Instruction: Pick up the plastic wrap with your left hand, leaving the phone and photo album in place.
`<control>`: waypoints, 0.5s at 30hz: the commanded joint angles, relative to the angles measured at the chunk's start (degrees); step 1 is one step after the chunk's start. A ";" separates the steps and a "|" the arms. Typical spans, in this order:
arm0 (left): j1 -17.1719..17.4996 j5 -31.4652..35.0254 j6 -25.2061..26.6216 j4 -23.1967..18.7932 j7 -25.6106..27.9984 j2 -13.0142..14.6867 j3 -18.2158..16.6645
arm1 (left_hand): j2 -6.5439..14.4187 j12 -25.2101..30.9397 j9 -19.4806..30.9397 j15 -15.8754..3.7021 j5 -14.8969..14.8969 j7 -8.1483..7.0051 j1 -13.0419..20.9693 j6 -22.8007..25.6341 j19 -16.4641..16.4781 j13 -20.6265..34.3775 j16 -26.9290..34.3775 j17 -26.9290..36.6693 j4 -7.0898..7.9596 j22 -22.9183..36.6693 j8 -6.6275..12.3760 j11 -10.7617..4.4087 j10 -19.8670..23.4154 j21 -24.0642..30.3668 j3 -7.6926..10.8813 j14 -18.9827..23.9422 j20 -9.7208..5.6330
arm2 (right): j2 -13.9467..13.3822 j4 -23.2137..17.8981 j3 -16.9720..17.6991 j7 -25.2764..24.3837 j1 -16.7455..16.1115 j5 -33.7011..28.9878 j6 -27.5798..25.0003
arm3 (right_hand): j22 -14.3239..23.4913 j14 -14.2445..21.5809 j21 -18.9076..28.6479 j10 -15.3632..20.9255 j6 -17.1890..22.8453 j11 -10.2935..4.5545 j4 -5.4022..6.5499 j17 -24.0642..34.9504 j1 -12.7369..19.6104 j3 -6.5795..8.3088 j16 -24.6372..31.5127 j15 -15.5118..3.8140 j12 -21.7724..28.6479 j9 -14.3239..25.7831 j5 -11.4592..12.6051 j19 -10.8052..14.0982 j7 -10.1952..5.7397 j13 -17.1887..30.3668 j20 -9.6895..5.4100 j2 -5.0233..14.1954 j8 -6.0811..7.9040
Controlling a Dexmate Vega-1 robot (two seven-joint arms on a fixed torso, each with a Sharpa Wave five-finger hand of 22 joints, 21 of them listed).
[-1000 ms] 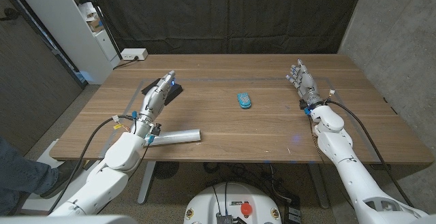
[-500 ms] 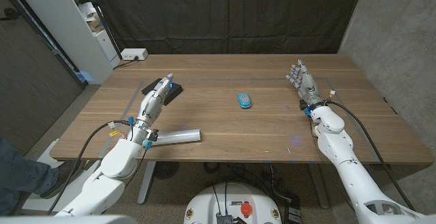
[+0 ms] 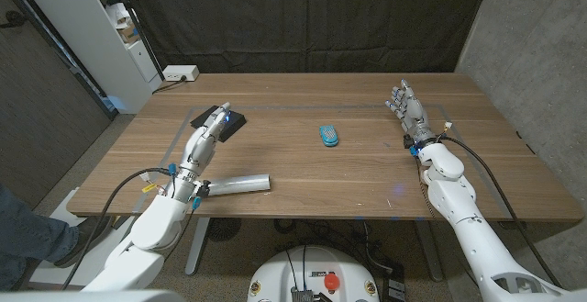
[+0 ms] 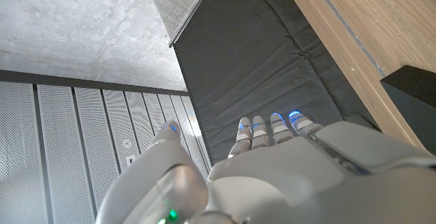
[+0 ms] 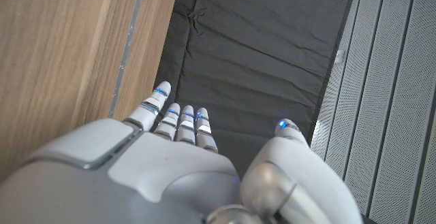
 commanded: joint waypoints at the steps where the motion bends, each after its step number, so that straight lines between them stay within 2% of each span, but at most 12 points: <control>1: 3.03 3.82 -0.86 -1.96 2.55 -0.78 -2.46 | 0.16 0.28 0.29 0.04 -0.06 0.18 0.70 0.26 0.07 0.03 0.17 0.09 -0.34 0.27 0.01 0.23 0.45 0.24 0.10 0.34 0.38 | -0.14 0.02 0.05 0.19 0.00 0.37 0.27 | 0.32 0.61 0.58 0.50 0.24 0.03 -0.09 -0.07 0.00 -0.20 0.38 -0.13 0.12 0.12 0.38 0.17 -0.23 0.20 0.24 0.56 -0.10; 4: 3.87 4.92 -0.58 -2.90 3.21 -0.88 -3.23 | 0.17 0.29 0.29 0.03 -0.07 0.19 0.73 0.31 0.08 0.03 0.19 0.09 -0.38 0.26 0.02 0.27 0.49 0.25 0.11 0.39 0.39 | 0.06 -0.20 0.12 -0.87 -0.09 -0.01 0.14 | 0.32 0.10 0.40 0.44 0.29 0.16 -0.11 -0.06 -0.01 -0.27 0.17 0.00 0.09 0.13 0.45 -0.32 -0.24 0.20 0.04 0.59 -0.10; 15: 7.06 10.00 1.01 -6.09 5.57 -1.44 -5.40 | 0.26 0.30 0.29 0.03 -0.13 0.19 0.95 0.47 0.12 -0.01 0.19 0.09 -0.61 0.26 0.01 0.09 0.59 0.26 0.18 0.54 0.40 | -0.24 0.00 0.48 -0.06 -0.29 0.50 0.43 | 0.32 -0.20 0.32 0.16 0.40 0.18 -0.12 -0.04 0.00 -0.33 0.06 -0.14 -0.02 0.13 0.53 -0.62 -0.17 0.21 0.00 0.68 -0.08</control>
